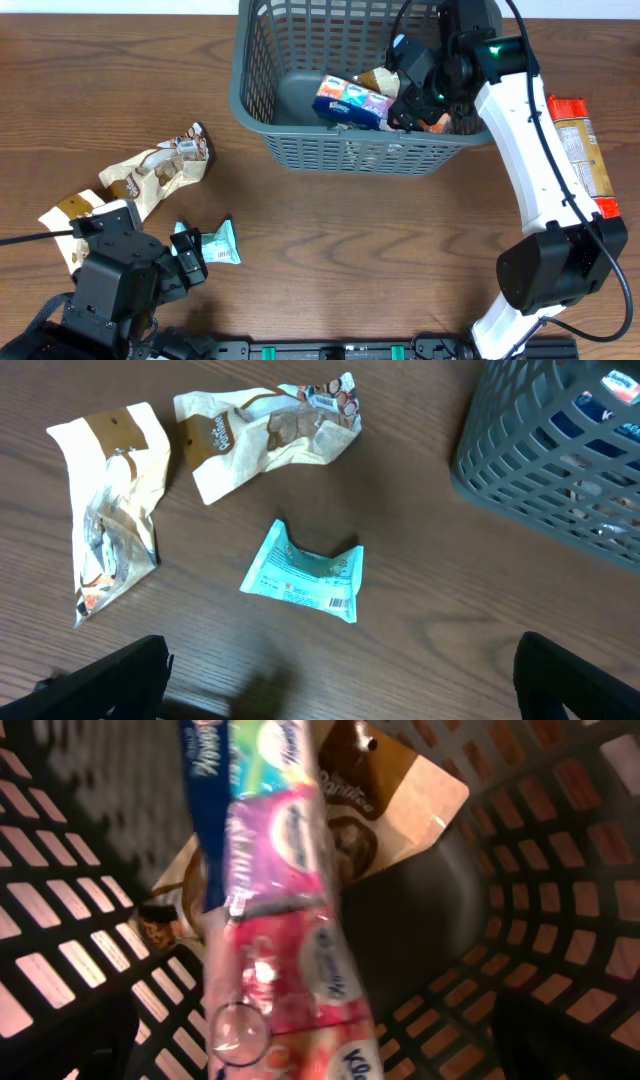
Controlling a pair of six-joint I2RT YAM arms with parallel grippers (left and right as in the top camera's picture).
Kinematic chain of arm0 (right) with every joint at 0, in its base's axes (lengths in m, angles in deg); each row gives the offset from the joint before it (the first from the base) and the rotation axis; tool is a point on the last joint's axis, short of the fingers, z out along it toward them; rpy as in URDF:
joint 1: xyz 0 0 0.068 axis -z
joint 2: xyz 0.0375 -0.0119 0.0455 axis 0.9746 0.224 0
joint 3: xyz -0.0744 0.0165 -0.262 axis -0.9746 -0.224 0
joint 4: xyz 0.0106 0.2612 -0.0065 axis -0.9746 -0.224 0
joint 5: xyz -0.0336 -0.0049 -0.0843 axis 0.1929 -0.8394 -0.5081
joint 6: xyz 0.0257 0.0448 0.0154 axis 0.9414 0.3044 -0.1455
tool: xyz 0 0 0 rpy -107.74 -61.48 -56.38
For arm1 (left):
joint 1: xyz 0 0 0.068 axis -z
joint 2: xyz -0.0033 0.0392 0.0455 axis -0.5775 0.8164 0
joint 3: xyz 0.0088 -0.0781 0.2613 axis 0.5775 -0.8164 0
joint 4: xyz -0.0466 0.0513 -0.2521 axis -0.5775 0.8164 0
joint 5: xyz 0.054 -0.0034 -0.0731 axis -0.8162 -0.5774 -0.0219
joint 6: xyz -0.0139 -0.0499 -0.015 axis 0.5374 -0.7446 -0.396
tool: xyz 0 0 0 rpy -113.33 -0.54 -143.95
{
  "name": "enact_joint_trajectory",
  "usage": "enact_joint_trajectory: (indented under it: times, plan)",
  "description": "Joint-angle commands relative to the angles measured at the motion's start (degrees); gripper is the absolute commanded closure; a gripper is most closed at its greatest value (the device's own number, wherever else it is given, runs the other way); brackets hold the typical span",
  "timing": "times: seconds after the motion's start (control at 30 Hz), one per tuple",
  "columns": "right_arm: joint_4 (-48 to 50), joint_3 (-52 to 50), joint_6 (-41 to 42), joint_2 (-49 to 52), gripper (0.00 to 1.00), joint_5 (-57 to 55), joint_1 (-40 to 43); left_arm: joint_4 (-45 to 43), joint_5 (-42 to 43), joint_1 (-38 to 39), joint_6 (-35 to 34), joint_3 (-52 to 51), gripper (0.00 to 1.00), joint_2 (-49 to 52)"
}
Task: Pack container
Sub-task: 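Release the tissue box and withdraw the right gripper to the right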
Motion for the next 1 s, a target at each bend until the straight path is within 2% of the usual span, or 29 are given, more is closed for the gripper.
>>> enact_joint_trajectory:
  times: [0.0,0.27,0.4,0.6,0.7,0.87,0.97]
  plan:
    - [0.7,-0.3,0.4,0.5,0.01,0.4,-0.5,0.3,-0.7,-0.3,1.0,0.4,0.01,0.2]
    - [1.6,4.3,4.1,0.3,0.01,-0.2,-0.5,0.3,-0.7,-0.3,1.0,0.4,0.01,0.2]
    - [0.2,14.7,6.9,0.3,0.01,-1.9,-0.4,0.3,-0.7,-0.3,1.0,0.4,0.01,0.2]
    - [-4.5,34.9,9.8,0.2,0.01,-15.6,-0.4,0.3,-0.7,-0.3,1.0,0.4,0.01,0.2]
    - [-9.7,42.2,10.2,-0.6,0.01,-16.8,-0.2,0.3,-0.7,-0.3,1.0,0.4,0.01,0.2]
    - [-14.7,44.5,9.1,-2.5,0.01,-17.1,1.9,0.3,-0.7,-0.3,1.0,0.4,0.01,0.2]
    - [-16.6,44.4,10.0,-2.6,0.01,-24.3,4.0,0.3,-0.7,-0.3,1.0,0.4,0.01,0.2]
